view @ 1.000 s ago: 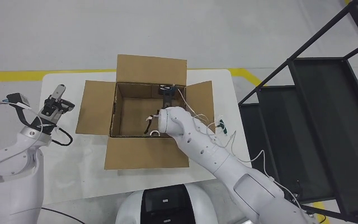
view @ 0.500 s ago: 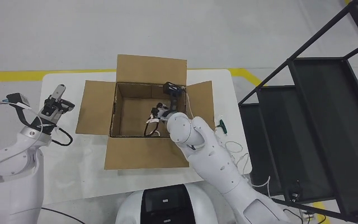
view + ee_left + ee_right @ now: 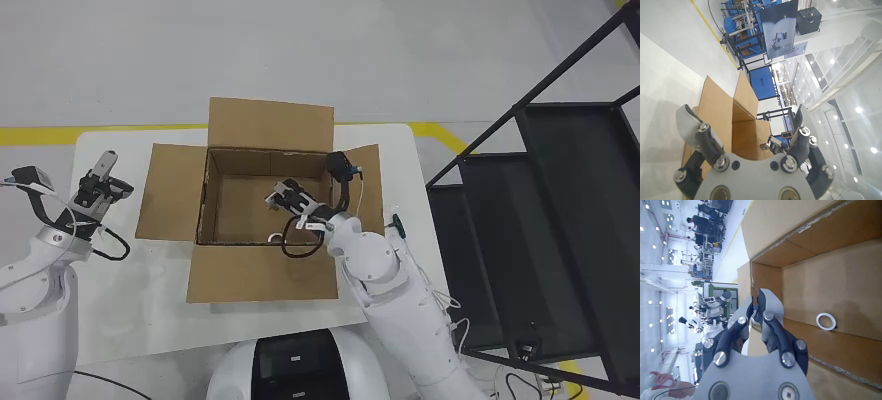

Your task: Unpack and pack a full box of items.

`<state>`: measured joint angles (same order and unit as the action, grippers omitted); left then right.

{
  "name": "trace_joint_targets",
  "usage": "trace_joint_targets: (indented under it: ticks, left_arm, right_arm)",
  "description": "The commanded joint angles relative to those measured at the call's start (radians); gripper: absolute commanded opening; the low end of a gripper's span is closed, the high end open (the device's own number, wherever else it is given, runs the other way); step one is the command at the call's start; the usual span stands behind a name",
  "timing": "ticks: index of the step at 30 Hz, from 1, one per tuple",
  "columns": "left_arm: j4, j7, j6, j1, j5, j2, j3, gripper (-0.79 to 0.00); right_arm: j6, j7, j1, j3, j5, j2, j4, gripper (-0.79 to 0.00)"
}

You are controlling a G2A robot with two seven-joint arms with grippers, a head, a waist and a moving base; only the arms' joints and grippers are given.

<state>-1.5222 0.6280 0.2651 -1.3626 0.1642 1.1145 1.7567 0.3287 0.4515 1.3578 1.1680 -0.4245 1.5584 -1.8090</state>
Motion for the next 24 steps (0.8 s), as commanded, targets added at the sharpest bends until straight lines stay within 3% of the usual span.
trace_joint_targets:
  ticks: [1,15,24]
  left_arm:
    - [0.0,0.0,0.0,0.0,0.0,0.0,0.0,0.0]
    - [0.0,0.0,0.0,0.0,0.0,0.0,0.0,0.0]
    - [0.0,0.0,0.0,0.0,0.0,0.0,0.0,0.0]
  right_arm:
    - [0.005,0.001,-0.002,-0.001,-0.004,0.0,0.001,-0.785]
    - [-0.01,0.01,0.006,0.007,0.017,-0.002,-0.01,-0.785]
    - [0.001,0.317,0.115,0.22,0.17,-0.047,-0.201,-0.785]
